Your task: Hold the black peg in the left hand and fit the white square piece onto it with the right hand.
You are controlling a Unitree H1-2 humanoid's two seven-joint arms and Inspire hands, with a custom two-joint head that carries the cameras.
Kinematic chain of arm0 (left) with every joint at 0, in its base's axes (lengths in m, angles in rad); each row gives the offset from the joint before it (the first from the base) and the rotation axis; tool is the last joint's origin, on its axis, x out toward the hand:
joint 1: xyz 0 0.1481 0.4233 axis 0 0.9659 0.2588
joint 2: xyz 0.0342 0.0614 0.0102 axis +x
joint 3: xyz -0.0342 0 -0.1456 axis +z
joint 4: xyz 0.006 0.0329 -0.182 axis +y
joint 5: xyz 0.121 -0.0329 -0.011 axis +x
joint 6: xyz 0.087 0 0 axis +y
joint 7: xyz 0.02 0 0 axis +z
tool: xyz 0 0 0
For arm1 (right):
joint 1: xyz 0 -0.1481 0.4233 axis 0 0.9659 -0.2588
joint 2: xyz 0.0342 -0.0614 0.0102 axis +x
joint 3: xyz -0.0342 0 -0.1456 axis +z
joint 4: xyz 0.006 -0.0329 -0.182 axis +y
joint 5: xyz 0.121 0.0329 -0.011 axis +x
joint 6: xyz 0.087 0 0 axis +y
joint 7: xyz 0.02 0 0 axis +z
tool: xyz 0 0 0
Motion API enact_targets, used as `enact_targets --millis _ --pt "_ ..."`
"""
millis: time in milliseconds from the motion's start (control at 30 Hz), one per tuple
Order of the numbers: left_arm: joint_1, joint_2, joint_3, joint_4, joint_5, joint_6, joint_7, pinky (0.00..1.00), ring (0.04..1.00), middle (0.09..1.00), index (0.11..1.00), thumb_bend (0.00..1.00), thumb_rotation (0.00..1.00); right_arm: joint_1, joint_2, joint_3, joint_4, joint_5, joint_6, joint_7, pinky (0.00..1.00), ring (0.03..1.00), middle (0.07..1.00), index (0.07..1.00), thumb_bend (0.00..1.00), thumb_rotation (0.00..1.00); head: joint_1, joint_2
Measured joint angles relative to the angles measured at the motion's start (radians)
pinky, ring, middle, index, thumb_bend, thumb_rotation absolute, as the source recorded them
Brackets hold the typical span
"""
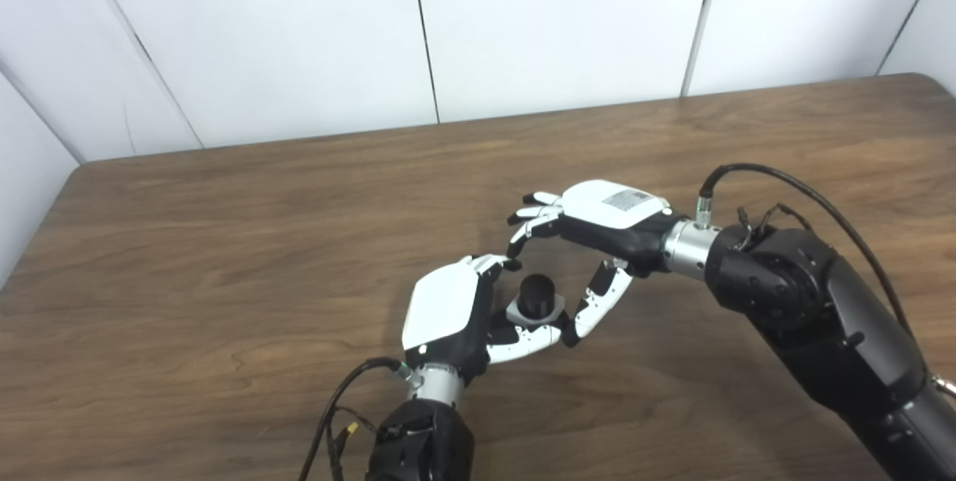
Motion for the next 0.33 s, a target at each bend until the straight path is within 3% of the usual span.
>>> enact_targets --millis 200,333 --pt "0.008 -0.002 0.032 -0.025 -0.014 -0.003 -0.030 0.81 0.922 0.895 0.891 1.00 0.64 0.000 0.000 -0.019 0.002 0.005 0.000 -0.015 0.88 0.988 0.924 0.779 1.00 0.35 -0.008 -0.017" --pt "0.027 0.014 0.073 -0.060 -0.088 -0.010 -0.030 0.78 0.916 0.889 0.898 1.00 0.69 0.001 -0.013 -0.039 0.002 0.004 0.000 -0.025 0.87 0.985 0.929 0.794 1.00 0.35 -0.012 -0.024"
